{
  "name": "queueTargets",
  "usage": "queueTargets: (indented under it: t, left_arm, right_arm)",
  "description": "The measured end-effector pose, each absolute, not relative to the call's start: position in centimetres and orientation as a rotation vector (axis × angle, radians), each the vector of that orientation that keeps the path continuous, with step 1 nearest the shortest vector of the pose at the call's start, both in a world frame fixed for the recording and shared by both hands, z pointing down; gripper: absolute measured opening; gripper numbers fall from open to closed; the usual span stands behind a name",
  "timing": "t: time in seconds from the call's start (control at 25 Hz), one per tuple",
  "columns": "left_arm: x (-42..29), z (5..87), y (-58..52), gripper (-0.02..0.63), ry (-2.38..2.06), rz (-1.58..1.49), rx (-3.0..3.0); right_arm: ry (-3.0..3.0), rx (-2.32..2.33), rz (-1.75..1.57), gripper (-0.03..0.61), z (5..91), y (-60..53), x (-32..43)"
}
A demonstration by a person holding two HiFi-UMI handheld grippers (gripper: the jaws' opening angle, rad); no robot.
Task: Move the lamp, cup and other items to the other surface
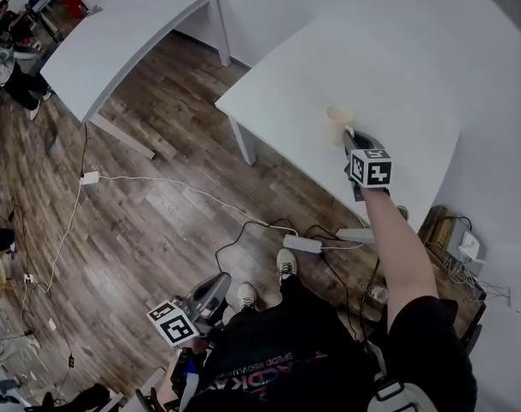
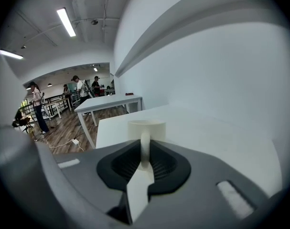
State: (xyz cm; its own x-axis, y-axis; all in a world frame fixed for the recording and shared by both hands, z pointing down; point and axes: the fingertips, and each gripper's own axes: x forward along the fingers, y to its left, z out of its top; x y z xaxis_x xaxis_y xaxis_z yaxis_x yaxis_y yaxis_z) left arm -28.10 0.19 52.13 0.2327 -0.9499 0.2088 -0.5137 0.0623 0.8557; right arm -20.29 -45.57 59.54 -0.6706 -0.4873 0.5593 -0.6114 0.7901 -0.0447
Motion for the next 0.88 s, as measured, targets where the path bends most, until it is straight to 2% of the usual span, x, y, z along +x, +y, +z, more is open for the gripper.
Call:
queueTargets:
  t: [0.56, 0.88]
  left_arm:
    - [-27.4, 50.0, 1.5, -0.002, -1.214, -0.540, 1.780]
    - [-26.0, 49.0, 2.5, -0.002, -1.081, -0.490, 1.889]
  right_arm:
    - [-2.661, 1.000, 0.316, 0.049, 48.4, -35.8, -13.8]
    - [-2.673, 1.116, 0.272, 0.049, 45.7, -29.3, -8.2]
